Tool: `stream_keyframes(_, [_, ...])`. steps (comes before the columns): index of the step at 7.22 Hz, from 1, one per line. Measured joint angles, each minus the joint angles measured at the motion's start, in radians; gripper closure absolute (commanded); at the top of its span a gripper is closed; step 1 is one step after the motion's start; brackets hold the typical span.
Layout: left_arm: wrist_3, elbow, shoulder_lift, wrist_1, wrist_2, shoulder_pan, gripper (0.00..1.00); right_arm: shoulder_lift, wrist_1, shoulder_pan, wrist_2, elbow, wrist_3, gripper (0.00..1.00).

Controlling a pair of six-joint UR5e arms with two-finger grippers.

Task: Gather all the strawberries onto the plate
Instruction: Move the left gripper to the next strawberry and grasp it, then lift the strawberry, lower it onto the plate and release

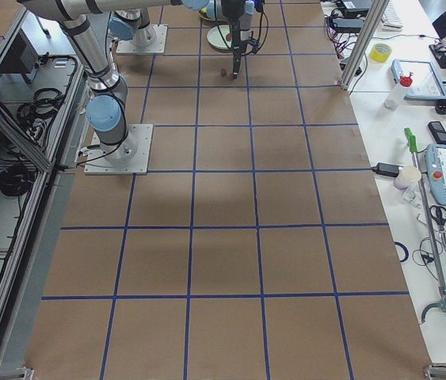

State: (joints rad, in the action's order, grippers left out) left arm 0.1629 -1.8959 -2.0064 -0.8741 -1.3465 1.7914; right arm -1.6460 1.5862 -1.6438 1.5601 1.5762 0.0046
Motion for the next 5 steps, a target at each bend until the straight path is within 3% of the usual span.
stream_keyframes(1, [-0.001, 0.0, 0.0, -0.001, 0.001, 0.0, 1.0, 0.0, 0.0, 0.0, -0.001, 0.0, 0.0, 0.0])
stream_keyframes(5, [0.025, 0.025, 0.013, -0.006, 0.008, -0.003, 1.0, 0.0, -0.001, 0.001, 0.0, -0.001, 0.0, 0.0])
